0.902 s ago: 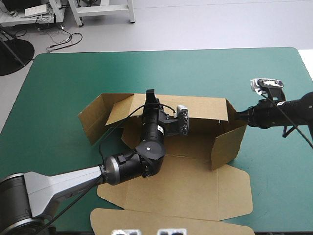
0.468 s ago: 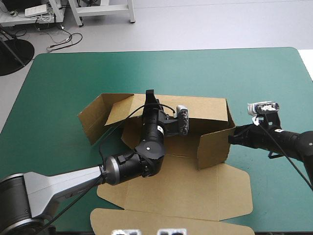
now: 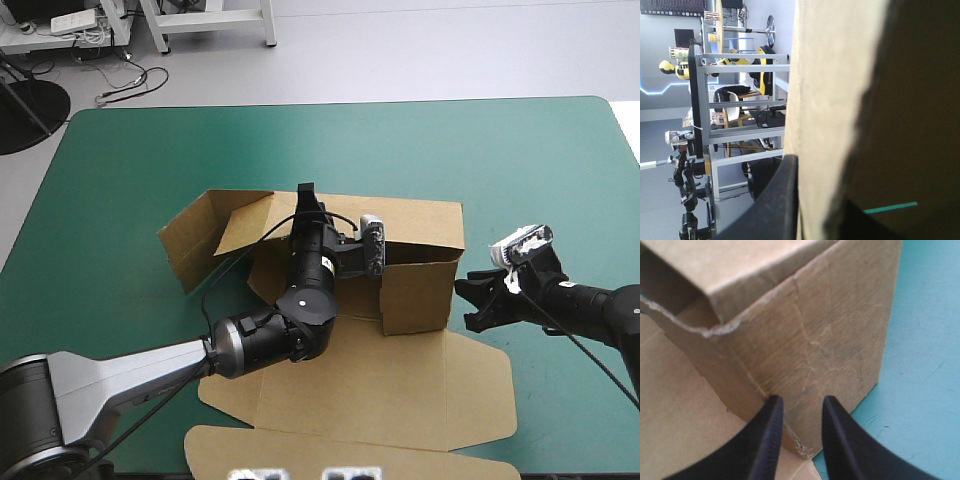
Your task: Fold the box
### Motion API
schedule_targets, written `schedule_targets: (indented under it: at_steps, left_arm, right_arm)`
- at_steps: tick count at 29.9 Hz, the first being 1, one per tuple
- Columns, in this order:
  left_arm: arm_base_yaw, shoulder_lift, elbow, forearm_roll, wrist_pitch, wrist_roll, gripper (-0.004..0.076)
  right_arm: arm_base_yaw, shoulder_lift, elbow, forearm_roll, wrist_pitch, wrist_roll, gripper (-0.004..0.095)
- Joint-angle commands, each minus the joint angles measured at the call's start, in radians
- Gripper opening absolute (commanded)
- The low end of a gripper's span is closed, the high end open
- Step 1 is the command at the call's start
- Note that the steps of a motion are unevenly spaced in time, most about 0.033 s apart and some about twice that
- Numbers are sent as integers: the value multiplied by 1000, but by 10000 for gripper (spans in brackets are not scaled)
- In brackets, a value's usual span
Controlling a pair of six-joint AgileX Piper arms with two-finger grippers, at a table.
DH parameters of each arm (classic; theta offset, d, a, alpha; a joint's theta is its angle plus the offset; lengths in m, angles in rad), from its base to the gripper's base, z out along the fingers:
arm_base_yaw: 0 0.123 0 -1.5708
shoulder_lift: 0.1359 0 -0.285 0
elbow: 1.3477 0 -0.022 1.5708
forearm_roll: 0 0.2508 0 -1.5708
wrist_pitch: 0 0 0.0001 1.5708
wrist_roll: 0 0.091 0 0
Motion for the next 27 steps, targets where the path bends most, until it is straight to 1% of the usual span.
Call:
schedule_targets:
  at_steps: [1, 5, 9, 10, 12, 15, 17, 19, 22, 24, 26, 27]
  left_arm:
    - [-11, -42, -19, -5, -4, -8, -10]
    - [-11, -42, -19, -5, -5, -8, -10]
    - [-11, -42, -19, -5, -14, -8, -10]
    - [-11, -42, -19, -5, -18, -8, -9]
    - [-11, -42, -19, -5, -32, -8, -10]
    - [-11, -42, -19, -15, -42, -8, -10]
    - [-11, -42, -19, -20, -42, -8, -10]
    - [-11, -42, -19, -22, -44, -8, -10]
    - [-11, -42, -19, -23, -57, -8, -10]
    - [-11, -42, -19, -25, -62, -8, -10]
    - [-11, -42, -19, -26, -68, -8, -10]
    - [-11, -42, -19, -26, -69, -8, -10]
  right_arm:
    - [1, -25, -27, 43, 88, -98, 390]
    - [1, -25, -27, 41, 115, -123, 390]
    - [1, -22, -27, 47, 16, -126, 390]
    - [1, -20, -27, 62, -4, -126, 390]
    - [1, -10, -23, 100, -9, -126, 390]
    - [1, 10, -1, 180, -46, -138, 390]
    - [1, 17, 16, 242, -80, -156, 389]
    - [1, 24, 32, 300, -88, -198, 390]
    - [1, 29, 36, 327, -94, -236, 383]
    - [1, 29, 36, 327, -131, -238, 332]
    - [1, 29, 36, 337, -161, -238, 239]
    - [1, 29, 36, 342, -173, -238, 166]
